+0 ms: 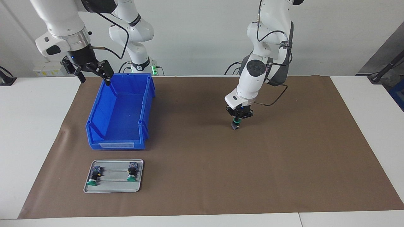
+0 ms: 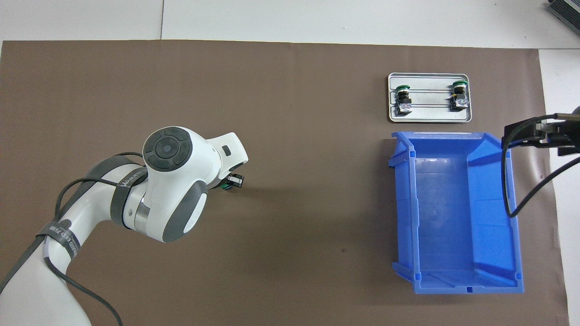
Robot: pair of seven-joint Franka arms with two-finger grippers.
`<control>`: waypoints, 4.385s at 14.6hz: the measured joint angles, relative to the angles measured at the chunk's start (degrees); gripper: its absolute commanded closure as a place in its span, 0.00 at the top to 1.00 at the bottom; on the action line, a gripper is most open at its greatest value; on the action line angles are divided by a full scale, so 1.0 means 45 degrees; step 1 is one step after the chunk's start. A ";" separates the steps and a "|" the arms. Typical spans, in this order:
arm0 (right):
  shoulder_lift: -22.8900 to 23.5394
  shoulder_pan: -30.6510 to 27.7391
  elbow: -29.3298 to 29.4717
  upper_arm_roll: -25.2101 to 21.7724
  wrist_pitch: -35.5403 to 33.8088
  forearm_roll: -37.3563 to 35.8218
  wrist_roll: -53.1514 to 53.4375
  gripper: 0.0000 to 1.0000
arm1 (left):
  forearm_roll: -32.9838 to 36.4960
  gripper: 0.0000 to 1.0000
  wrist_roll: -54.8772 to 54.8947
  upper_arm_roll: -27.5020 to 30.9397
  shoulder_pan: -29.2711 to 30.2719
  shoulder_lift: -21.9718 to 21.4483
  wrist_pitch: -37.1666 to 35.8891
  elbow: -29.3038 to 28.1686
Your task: Place and press button with both arms
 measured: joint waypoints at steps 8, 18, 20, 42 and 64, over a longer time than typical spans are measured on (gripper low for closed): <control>0.0000 0.0000 0.0000 0.0000 0.0000 0.0000 0.0000 1.00 | 0.0030 1.00 -0.0025 0.0387 0.0299 -0.0874 -0.1257 0.0679; 0.0000 0.0000 0.0000 0.0000 0.0000 0.0000 0.0000 1.00 | 0.0073 1.00 0.1552 0.0536 0.3474 -0.2360 -0.3361 0.1048; 0.0000 0.0000 0.0000 0.0000 0.0000 0.0000 0.0000 1.00 | 0.0073 1.00 0.1962 0.0554 0.3837 -0.2567 -0.4668 0.2096; -0.0001 0.0000 -0.0001 0.0000 0.0000 0.0000 0.0000 1.00 | 0.0443 1.00 0.3038 0.0601 0.4836 -0.2105 -0.8696 0.5980; 0.0046 0.0247 -0.0129 0.0027 0.1510 0.0033 0.0238 1.00 | 0.0468 1.00 0.3027 0.0633 0.4878 -0.2110 -0.8651 0.5937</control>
